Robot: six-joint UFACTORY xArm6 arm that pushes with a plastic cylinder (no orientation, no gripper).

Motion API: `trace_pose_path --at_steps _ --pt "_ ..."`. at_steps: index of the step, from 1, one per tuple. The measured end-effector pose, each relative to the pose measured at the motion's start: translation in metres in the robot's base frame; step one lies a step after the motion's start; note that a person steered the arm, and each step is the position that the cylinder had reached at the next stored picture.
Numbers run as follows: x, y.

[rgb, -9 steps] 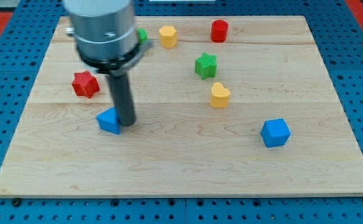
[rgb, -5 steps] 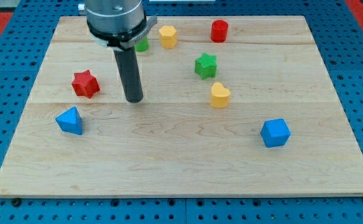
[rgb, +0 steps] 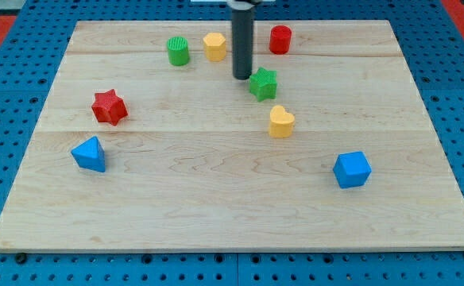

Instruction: Move the blue cube slightly to the bottom of the yellow heart

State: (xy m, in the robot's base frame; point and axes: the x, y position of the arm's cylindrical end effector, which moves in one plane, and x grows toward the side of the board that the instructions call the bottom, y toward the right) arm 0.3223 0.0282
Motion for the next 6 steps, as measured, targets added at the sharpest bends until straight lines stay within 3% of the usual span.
trace_pose_path --at_steps 3,6 --pt "-0.042 0.119" --pt "-0.031 0.197"
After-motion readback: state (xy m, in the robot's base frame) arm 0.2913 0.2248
